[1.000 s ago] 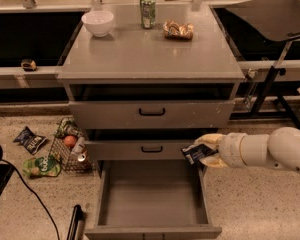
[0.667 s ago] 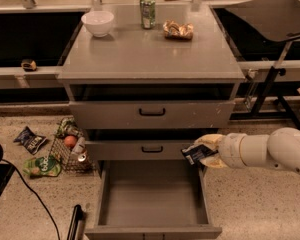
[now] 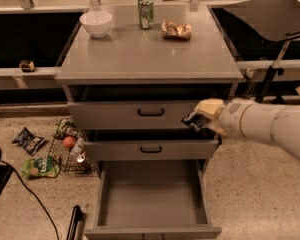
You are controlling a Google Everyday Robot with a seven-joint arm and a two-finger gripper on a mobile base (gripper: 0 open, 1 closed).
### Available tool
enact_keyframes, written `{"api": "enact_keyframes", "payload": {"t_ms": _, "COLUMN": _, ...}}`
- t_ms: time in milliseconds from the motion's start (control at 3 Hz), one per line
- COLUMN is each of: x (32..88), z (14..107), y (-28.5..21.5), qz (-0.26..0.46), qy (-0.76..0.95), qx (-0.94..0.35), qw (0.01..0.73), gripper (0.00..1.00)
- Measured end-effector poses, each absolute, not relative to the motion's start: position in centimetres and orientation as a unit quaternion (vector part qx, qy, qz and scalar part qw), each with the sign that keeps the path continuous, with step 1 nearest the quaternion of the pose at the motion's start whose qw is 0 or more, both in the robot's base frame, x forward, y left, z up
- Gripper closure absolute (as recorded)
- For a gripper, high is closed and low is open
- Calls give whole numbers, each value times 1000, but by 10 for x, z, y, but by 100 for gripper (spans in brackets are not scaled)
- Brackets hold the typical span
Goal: Pick rxbar blueberry from bottom drawer and place on counter
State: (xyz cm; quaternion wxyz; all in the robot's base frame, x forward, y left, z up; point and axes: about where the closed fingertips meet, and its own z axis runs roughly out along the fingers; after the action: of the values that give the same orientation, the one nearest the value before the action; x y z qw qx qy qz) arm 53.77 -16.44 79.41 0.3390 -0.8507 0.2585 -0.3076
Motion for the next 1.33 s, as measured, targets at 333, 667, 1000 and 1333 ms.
{"api": "enact_keyframes", "payload": {"t_ms": 333, "x": 548, "z": 876, "y": -146, "qz": -396, "qy": 169, "qx": -848, "qw": 309, "gripper": 100}}
{"api": "enact_keyframes", "payload": {"t_ms": 667, "x": 548, "z": 876, "y": -146, "qz": -396, "qy": 169, "qx": -848, "qw": 309, "gripper": 100}}
{"api": "enact_keyframes", "payload": {"t_ms": 1000, "x": 559, "z": 886, "y": -144, "qz": -410, "qy": 156, "qx": -846, "qw": 303, "gripper": 100}}
{"api": "enact_keyframes", "payload": {"t_ms": 1333, "x": 601, "z": 906, "y": -146, "qz": -442, "qy": 106, "qx": -843, "qw": 288, "gripper": 100}}
